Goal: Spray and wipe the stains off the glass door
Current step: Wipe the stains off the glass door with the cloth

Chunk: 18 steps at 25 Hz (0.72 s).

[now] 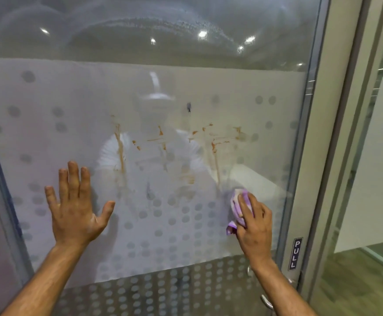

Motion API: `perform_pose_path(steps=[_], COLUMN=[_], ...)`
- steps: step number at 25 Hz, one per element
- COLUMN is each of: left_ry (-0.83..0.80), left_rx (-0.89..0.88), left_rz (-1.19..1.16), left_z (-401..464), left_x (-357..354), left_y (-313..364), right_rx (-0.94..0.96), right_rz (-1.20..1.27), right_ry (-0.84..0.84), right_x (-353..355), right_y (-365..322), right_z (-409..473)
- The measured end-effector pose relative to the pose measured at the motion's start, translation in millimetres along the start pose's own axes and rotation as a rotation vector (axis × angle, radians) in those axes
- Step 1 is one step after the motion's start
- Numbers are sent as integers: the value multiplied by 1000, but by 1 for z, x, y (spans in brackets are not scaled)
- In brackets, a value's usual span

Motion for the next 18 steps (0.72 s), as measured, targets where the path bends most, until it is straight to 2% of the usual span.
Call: perform_pose_path(steps=[2, 5, 9, 12, 18], left_ry=[-8, -5, -28, -19, 10], left_rx=[-3, -5, 5, -2, -17], left_rz=[3, 9, -18, -40, -29], left_z=[1, 0, -1, 0, 0], left_x=[0, 0, -2, 0, 2], left_y=[0, 0, -1, 0, 2], right_rx=[-125, -266, -242, -216, -18], right_rz=[53, 186, 226, 220, 139], right_ry=[22, 158, 222, 202, 81], right_x=[14, 40, 64, 68, 42], right_y=[15, 21, -2, -19, -49], right_z=[11, 54, 126, 158, 125])
Point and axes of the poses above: each hand's wrist, its own z-axis towards the middle knuckle, its own x-axis out of the back of the hand, y = z × x, the point moved 7 cm from there along z, towards the middle knuckle, and after that the axes turned 3 degrees about z, right-handed, at the moved point
